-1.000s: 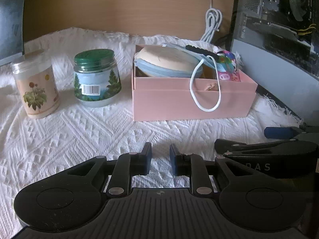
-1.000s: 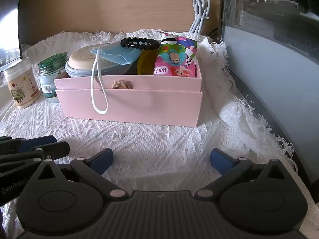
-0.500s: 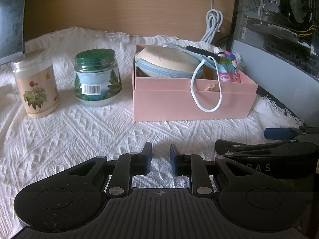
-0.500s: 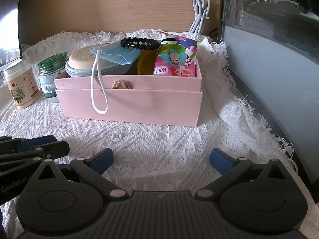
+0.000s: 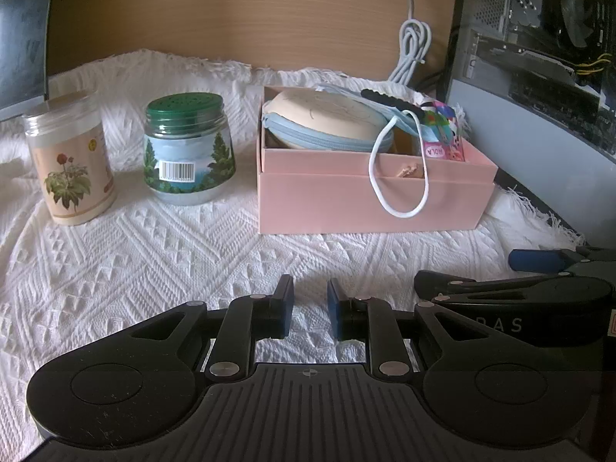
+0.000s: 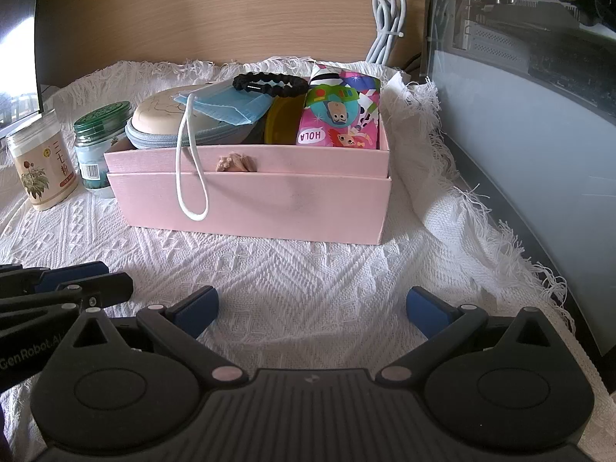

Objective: Organize soft objects

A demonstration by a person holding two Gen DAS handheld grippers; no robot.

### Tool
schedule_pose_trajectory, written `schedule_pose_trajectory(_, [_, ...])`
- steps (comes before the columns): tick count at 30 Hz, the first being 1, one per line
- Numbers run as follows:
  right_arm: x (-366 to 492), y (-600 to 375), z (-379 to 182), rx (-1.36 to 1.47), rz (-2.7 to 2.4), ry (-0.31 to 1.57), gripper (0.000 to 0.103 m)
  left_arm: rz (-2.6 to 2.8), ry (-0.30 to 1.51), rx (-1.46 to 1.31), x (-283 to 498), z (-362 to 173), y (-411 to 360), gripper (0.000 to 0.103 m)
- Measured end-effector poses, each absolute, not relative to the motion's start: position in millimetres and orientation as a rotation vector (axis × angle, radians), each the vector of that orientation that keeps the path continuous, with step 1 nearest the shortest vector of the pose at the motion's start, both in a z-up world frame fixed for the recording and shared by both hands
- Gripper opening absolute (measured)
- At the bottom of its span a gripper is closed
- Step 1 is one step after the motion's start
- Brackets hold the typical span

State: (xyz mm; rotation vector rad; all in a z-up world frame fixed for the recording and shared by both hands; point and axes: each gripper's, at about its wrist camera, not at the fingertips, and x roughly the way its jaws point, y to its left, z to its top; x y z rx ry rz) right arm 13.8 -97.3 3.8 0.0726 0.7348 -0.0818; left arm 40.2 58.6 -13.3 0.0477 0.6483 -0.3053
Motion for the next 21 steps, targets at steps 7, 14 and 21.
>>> schedule_pose_trajectory(7, [13.7, -97.5, 3.6, 0.073, -0.082, 0.735, 0.103, -0.304, 0.648, 0.046, 39.8, -12.9, 58.2, 0.021])
schedule_pose_trajectory(14, [13.7, -97.3, 3.5, 0.073, -0.082, 0.735, 0.103, -0.307, 0.65, 0.037, 40.0, -12.7, 59.0, 0.021])
schedule_pose_trajectory(21, [13.8, -97.1, 3.6, 0.073, -0.083, 0.735, 0.103, -0.303, 0.65, 0.047, 39.7, -12.4, 58.7, 0.021])
